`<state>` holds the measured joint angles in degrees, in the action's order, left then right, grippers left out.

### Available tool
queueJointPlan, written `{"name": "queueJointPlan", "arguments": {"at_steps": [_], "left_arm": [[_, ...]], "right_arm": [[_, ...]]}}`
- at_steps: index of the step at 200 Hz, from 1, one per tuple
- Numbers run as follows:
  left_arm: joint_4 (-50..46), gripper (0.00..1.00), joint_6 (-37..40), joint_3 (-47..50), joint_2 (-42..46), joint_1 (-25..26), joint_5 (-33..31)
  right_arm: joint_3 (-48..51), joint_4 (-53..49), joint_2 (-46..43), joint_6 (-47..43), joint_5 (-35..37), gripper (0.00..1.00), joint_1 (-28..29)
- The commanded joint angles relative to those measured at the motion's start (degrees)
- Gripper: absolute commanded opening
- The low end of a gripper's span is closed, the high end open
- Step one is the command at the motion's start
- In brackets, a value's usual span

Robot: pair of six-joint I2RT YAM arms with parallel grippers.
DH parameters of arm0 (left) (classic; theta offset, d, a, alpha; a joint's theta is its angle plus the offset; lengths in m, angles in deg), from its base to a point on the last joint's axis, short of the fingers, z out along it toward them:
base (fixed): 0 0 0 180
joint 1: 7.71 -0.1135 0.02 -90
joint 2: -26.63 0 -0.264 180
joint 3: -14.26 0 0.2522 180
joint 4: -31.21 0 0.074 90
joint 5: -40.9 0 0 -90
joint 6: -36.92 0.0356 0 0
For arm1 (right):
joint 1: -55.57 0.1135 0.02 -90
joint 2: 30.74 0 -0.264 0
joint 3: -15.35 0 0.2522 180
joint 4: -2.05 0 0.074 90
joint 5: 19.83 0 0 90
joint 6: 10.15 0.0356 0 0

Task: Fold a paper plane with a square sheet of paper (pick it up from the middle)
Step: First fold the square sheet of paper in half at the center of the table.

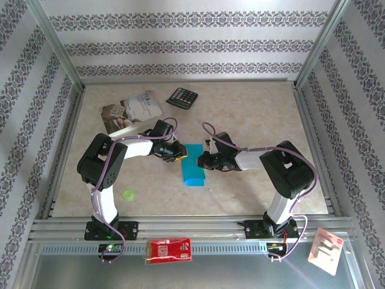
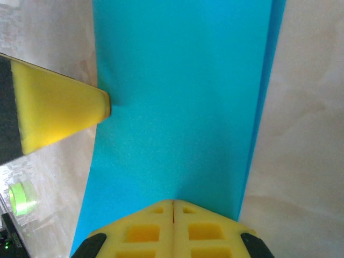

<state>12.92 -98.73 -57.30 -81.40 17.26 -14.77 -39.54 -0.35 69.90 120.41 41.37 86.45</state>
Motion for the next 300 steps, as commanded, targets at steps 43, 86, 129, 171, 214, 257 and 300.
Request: {"name": "queueJointPlan", "arguments": {"at_steps": [43, 86, 129, 171, 214, 257, 300], "left_arm": [[0.3, 0.25, -3.5, 4.3, 10.5, 4.4, -1.1], [6.0, 0.24, -9.3, 6.6, 6.4, 9.0, 1.4], [4.6, 0.23, -8.1, 12.3, 7.2, 8.3, -1.0], [3.3, 0.25, -7.7, 15.9, 12.3, 6.9, -1.6], [6.3, 0.28, -11.3, 16.0, 16.2, 11.1, -0.4], [10.2, 0.28, -12.9, 16.4, 11.6, 12.0, 0.7], [6.0, 0.25, -11.5, 21.0, 13.1, 11.7, -1.2]], "right_arm": [[3.0, -10.0, 3.5, -0.9, 8.2, 0.00, -0.9], [2.7, -10.0, 3.5, -1.1, 8.1, 0.00, -1.0], [3.0, -10.3, 3.4, -1.4, 8.3, 0.00, -1.1], [3.5, -10.0, 3.7, -1.4, 8.4, 0.00, -1.2], [3.3, -10.2, 3.6, -1.5, 8.4, 0.00, -1.3], [3.2, -10.3, 3.6, -1.6, 8.2, 0.00, -1.3], [3.3, -10.5, 3.8, -2.0, 8.3, 0.00, -1.5]]}}
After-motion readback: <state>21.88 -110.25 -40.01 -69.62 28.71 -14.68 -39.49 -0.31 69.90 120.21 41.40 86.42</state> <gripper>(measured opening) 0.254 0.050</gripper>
